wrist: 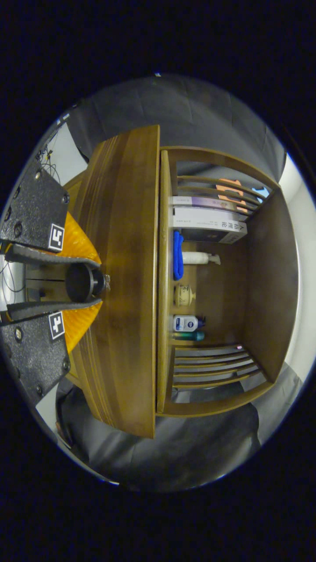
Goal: Pull open the drawer, take out the items inside it, and place them on the countertop above the cabinet.
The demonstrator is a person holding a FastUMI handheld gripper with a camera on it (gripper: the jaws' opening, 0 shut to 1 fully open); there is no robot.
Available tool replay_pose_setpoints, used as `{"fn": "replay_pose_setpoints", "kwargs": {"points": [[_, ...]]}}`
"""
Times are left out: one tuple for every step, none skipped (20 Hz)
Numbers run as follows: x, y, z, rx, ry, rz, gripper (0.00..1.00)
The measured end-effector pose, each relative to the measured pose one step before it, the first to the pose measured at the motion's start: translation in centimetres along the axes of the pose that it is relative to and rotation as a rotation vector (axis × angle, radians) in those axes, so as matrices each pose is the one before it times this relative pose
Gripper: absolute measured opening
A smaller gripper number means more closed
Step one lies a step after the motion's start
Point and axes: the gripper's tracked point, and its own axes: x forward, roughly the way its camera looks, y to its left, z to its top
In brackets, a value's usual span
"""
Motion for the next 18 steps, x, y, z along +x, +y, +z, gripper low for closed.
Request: {"fn": "replay_pose_setpoints", "kwargs": {"points": [[-0.806, -0.043, -0.148, 0.00167, 0.00158, 0.00101, 0.37], [-0.76, -0.046, -0.235, 0.00091, 0.00095, 0.0005, 0.37], [-0.671, -0.011, -0.146, -0.00159, -0.00152, 0.00049, 0.37], [-0.632, -0.029, -0.189, -0.00124, -0.00172, 0.00128, 0.37], [-0.63, -0.078, -0.147, 0.00239, -0.00252, -0.00151, 0.37], [-0.602, -0.022, -0.127, -0.0016, -0.00129, -0.00165, 0.37], [-0.534, -0.038, -0.12, 0.00109, 0.0004, -0.00009, 0.37], [-0.462, 0.048, -0.167, 0.00097, 0.00033, 0.00154, 0.37], [-0.426, -0.04, -0.067, 0.00067, 0.00052, 0.00058, 0.37], [-0.42, -0.101, -0.168, -0.00415, -0.00062, -0.00097, 0.37], [-0.509, -0.12, -0.087, -0.00672, -0.00266, -0.00324, 0.37], [-0.43, -0.149, -0.097, -0.00355, -0.00225, -0.00178, 0.37], [-0.417, -0.113, -0.104, 0.00009, 0.00125, 0.00058, 0.37], [-0.395, 0.022, -0.148, 0.00228, 0.00185, 0.00175, 0.37], [-0.371, -0.026, -0.088, -0.00263, 0.00066, 0.00156, 0.37], [-0.458, -0.007, -0.145, -0.00531, -0.00305, 0.00245, 0.37], [-0.241, 0.008, -0.155, -0.00795, 0.0033, 0.00168, 0.37], [-0.436, -0.105, -0.27, -0.0007, 0.00008, 0.0003, 0.37]]}}
